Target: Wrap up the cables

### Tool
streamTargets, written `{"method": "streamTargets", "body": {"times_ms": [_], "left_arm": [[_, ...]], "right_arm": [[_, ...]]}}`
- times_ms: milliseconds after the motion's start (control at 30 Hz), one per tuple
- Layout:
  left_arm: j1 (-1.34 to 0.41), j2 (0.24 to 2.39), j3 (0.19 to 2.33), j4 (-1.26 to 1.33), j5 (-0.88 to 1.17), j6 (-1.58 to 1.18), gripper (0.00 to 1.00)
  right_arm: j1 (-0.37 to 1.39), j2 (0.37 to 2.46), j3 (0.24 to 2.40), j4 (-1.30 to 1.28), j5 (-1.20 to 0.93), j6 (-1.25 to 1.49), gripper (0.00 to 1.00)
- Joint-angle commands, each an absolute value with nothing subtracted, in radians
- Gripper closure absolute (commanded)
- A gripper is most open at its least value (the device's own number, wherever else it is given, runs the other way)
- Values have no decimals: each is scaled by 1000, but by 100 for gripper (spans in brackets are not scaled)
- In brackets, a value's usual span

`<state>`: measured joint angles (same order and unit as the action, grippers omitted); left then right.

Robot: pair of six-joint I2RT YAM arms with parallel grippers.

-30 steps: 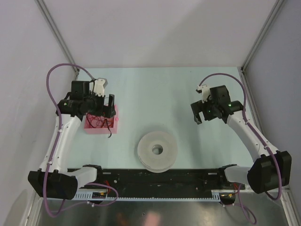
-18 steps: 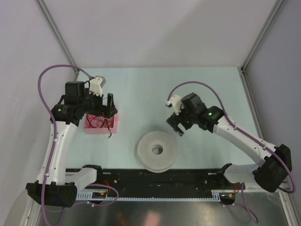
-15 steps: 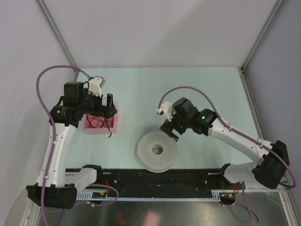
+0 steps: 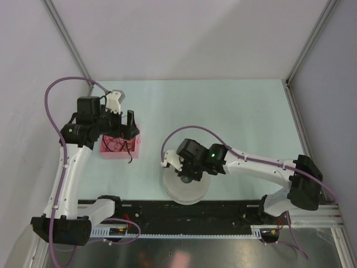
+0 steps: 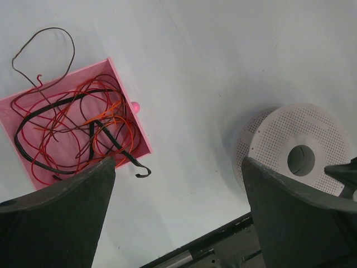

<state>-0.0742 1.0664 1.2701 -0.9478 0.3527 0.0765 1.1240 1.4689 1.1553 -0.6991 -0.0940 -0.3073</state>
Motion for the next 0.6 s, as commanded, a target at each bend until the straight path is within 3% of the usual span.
{"method": "streamTargets", "body": {"times_ms": [0, 267, 567], "left_arm": [[-64, 1079, 1315, -925, 373, 48, 1], [-63, 1068, 1324, -921, 350, 12, 1], [-60, 1066, 1325, -895, 332, -92, 0]], "right_arm": [[1183, 1521, 1200, -676, -128, -306, 100], [1204, 1630, 1193, -617, -25, -321, 100], [1027, 1709, 1187, -568, 74, -366, 100]]}}
